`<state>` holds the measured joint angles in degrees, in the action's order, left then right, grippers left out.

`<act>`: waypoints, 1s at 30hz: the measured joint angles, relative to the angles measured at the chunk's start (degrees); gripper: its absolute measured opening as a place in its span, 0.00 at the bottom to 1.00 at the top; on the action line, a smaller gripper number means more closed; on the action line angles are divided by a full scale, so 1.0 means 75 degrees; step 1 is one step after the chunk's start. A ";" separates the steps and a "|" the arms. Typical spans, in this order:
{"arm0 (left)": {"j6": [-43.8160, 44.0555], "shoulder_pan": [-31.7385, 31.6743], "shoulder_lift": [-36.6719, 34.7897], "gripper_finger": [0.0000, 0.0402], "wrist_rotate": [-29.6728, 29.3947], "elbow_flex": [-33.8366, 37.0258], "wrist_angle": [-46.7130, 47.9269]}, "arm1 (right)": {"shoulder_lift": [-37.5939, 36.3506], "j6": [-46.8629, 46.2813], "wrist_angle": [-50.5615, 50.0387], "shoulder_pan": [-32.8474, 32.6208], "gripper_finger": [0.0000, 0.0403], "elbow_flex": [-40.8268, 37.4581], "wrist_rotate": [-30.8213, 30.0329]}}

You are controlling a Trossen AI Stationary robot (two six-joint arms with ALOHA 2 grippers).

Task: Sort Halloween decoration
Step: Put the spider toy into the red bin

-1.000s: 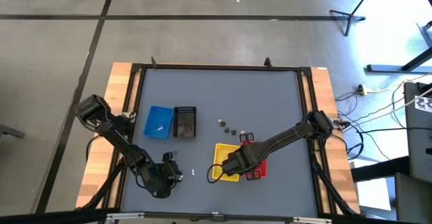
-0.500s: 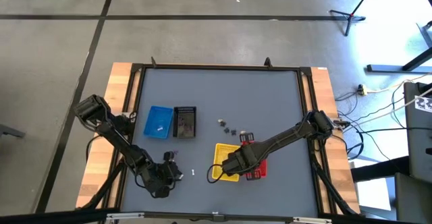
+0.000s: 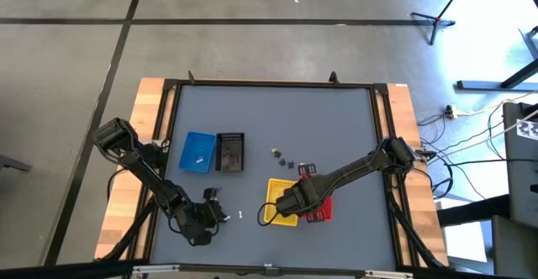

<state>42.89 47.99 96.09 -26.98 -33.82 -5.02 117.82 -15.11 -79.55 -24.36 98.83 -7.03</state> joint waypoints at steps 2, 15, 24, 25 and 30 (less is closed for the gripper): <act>0.0000 0.0000 0.0000 0.12 0.0000 0.0000 0.0000 | 0.0000 0.0067 -0.0026 0.0000 0.34 0.0000 -0.0003; 0.0026 0.0006 0.0003 0.01 -0.0101 0.0000 -0.0015 | -0.0700 0.0309 -0.0373 0.0013 0.34 0.0000 -0.1358; 0.0026 0.0006 0.0006 0.00 -0.0119 -0.0003 -0.0020 | -0.0833 0.0666 -0.0336 0.0272 0.34 0.0000 -0.1567; 0.0025 0.0006 -0.0006 0.00 -0.0119 -0.0003 -0.0020 | -0.0833 0.0687 -0.0341 0.0326 0.34 0.0000 -0.1537; 0.0023 0.0006 -0.0075 0.00 -0.0096 0.0000 -0.0020 | -0.0833 0.0755 -0.0352 0.0630 0.34 0.0000 -0.1523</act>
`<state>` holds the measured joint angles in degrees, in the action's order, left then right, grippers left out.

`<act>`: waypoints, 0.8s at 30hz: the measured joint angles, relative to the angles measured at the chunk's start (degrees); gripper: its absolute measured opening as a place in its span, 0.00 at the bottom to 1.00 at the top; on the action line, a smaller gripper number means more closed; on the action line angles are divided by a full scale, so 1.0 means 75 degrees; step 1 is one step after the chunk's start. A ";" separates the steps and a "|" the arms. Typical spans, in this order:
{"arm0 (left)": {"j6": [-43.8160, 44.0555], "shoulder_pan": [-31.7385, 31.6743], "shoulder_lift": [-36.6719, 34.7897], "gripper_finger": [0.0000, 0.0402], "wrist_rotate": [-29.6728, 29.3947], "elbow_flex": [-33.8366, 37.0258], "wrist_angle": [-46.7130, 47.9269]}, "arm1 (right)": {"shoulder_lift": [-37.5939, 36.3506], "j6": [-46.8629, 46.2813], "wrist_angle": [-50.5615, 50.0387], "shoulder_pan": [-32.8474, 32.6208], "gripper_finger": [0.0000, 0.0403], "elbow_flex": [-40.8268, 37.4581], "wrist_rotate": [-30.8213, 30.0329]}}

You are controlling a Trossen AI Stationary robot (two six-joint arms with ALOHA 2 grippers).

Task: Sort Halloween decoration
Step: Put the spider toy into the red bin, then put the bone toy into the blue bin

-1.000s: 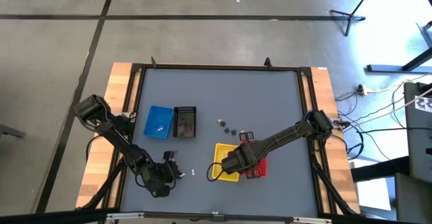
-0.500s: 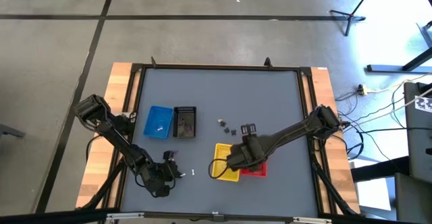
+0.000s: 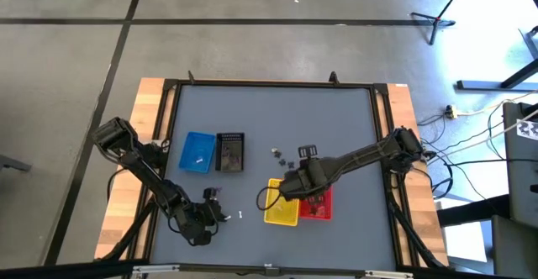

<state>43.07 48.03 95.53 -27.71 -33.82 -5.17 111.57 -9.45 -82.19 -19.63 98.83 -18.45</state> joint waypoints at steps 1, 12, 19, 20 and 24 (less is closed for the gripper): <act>0.0000 -0.0003 -0.0034 0.00 0.0006 0.0003 0.0003 | 0.0000 0.0094 0.0005 0.0060 0.34 0.0000 0.0001; -0.0020 -0.0387 -0.0575 0.00 -0.0026 0.0026 0.0085 | 0.0000 0.0398 0.0085 0.0592 0.34 0.0000 0.0004; -0.0015 -0.0630 -0.0575 0.00 0.0029 0.0018 0.0077 | 0.0000 0.0398 0.0369 0.0629 0.34 0.0000 0.0088; -0.0013 -0.0656 -0.0575 0.00 0.0029 0.0017 0.0073 | 0.0000 0.0397 0.0419 0.0626 0.34 0.0000 0.0140; 0.0121 -0.0716 -0.0578 0.00 0.0027 0.0015 -0.0063 | 0.0000 0.0396 0.0414 0.0620 0.34 0.0000 0.0214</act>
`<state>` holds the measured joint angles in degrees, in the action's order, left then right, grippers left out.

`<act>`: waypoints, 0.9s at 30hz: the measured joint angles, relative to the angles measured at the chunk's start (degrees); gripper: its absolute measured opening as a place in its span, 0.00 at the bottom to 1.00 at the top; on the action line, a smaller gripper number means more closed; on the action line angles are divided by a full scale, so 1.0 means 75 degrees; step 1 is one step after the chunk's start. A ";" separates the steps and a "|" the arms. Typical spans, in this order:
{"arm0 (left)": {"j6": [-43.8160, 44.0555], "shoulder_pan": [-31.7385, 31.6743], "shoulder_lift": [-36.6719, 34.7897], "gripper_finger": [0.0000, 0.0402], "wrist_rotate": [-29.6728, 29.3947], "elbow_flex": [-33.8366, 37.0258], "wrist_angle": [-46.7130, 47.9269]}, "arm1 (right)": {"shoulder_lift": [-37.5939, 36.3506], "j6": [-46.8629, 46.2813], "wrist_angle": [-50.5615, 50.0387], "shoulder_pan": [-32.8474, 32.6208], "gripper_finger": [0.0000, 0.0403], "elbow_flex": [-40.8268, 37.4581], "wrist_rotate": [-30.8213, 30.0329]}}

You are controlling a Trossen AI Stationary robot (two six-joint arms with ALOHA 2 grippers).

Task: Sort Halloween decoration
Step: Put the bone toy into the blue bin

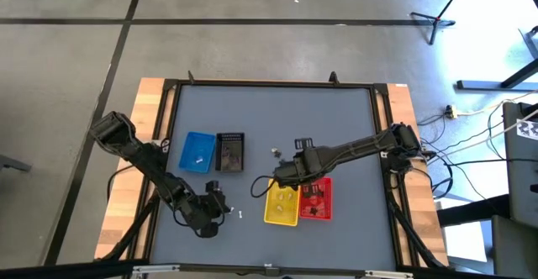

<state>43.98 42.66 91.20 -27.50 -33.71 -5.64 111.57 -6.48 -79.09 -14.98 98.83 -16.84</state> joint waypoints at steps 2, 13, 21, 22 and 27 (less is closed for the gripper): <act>0.0327 -0.0028 -0.0006 0.00 0.0033 -0.0006 -0.0083 | 0.0000 0.0000 0.0000 0.0000 0.34 0.0000 0.0000; 0.1468 -0.0191 -0.0012 0.14 0.0221 -0.0009 -0.0085 | 0.0000 -0.0003 0.0000 0.0000 0.34 0.0000 -0.0002; 0.1467 -0.0188 0.0254 0.26 0.0088 -0.0015 -0.0149 | 0.0000 -0.0003 0.0000 0.0000 0.34 0.0000 0.0000; 0.1467 -0.0188 0.0318 0.26 0.0087 -0.0015 -0.0181 | 0.0000 -0.0005 0.0000 0.0000 0.34 0.0000 -0.0003; 0.1465 -0.0179 0.0565 0.26 0.0020 -0.0025 -0.0357 | 0.0000 -0.0006 0.0000 0.0000 0.34 0.0000 0.0000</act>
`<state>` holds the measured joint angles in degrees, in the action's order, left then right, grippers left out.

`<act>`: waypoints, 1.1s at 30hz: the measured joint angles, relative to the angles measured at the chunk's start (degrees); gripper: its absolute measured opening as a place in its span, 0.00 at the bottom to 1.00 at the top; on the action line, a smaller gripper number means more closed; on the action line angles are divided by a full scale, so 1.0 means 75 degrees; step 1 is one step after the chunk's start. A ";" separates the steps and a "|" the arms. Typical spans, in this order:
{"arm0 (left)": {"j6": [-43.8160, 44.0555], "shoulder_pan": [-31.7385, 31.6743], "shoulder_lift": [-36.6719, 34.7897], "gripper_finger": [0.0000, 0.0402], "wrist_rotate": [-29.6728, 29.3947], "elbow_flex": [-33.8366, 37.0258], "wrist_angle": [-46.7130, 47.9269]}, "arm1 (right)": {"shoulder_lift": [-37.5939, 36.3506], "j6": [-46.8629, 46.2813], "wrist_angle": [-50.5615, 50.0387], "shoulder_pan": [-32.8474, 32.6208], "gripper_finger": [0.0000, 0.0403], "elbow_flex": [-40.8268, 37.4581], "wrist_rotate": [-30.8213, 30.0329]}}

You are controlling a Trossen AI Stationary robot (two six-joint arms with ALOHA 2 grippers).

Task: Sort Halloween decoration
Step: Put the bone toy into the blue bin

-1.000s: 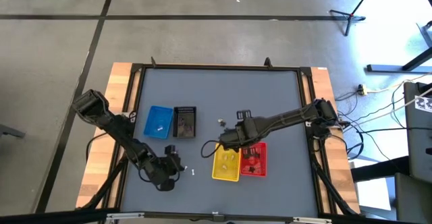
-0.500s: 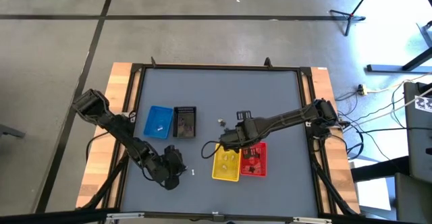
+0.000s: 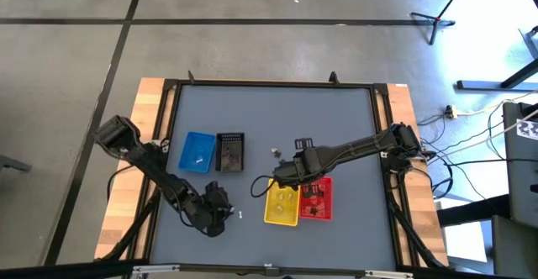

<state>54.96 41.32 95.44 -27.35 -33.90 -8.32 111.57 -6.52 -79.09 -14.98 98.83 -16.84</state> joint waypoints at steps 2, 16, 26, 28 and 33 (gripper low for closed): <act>-0.0006 0.0000 0.0085 0.26 -0.0005 -0.0013 -0.0025 | 0.0000 0.0000 0.0003 0.0000 0.34 0.0000 -0.0003; -0.0784 0.0251 0.0362 0.20 -0.0271 -0.0035 0.0565 | 0.0000 0.0000 0.0012 0.0000 0.34 0.0000 -0.0003; -0.0781 0.0256 0.0372 0.02 -0.0484 -0.0010 0.0592 | 0.0000 0.0000 0.0015 0.0000 0.34 0.0000 -0.0002; -0.0780 0.0256 0.0373 0.02 -0.0487 -0.0010 0.0592 | 0.0000 0.0000 0.0017 0.0000 0.34 0.0000 -0.0003; -0.0781 0.0254 0.0314 0.01 -0.0464 0.0007 0.0566 | 0.0003 0.0000 0.0020 0.0000 0.34 0.0000 -0.0003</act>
<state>49.10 43.22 97.79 -30.84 -33.85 -4.08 111.59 -6.52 -78.94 -14.98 98.83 -16.86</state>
